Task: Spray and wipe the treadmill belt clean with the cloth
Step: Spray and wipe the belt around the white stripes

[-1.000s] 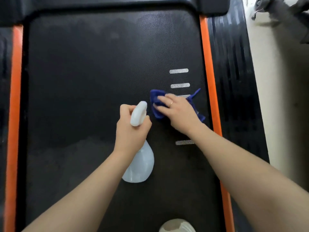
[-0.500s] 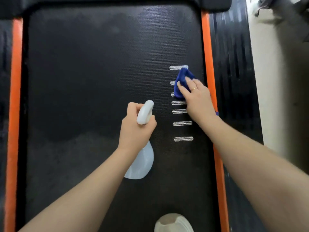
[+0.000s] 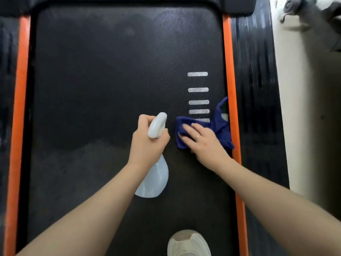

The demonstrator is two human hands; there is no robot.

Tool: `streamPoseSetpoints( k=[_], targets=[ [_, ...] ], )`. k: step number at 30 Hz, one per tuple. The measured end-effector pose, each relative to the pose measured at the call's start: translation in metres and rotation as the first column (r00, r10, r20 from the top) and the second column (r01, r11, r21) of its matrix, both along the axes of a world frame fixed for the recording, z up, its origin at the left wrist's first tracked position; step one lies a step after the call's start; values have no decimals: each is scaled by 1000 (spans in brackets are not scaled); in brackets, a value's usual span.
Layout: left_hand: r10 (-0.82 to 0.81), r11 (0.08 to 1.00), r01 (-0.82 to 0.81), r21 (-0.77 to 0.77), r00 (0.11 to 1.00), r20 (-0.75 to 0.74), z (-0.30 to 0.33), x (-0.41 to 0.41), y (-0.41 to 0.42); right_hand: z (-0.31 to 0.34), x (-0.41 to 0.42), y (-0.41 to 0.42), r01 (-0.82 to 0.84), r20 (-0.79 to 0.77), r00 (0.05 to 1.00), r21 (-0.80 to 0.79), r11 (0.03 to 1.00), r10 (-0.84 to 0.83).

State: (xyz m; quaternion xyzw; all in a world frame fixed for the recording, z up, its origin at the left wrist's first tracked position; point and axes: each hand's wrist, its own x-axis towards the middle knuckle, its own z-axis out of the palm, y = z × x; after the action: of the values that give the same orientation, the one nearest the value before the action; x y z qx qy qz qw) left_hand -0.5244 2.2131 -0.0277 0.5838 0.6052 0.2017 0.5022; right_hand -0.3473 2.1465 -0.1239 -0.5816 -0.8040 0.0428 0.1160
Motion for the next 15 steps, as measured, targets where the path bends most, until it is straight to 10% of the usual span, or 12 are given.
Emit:
streamPoseSetpoints(
  k=[3, 7, 12, 15],
  targets=[
    [-5, 999, 6, 35, 1000, -9, -4, 0, 0, 2, 28, 16, -221, 7, 975, -33, 975, 221],
    [-17, 999, 18, 39, 1000, -10, -4, -1, 0, 6, 21, 34, 240, 55, 969, 1, 971, -240],
    [0, 999, 1, 44, 1000, -23, -1, -2, 0, 8, -11, -15, -185, 83, 979, -25, 982, 186],
    [9, 999, -7, 49, 1000, -30, -4, -4, 1, 7, 14, 18, 29, 89, 996, -27, 999, -27]
  ],
)
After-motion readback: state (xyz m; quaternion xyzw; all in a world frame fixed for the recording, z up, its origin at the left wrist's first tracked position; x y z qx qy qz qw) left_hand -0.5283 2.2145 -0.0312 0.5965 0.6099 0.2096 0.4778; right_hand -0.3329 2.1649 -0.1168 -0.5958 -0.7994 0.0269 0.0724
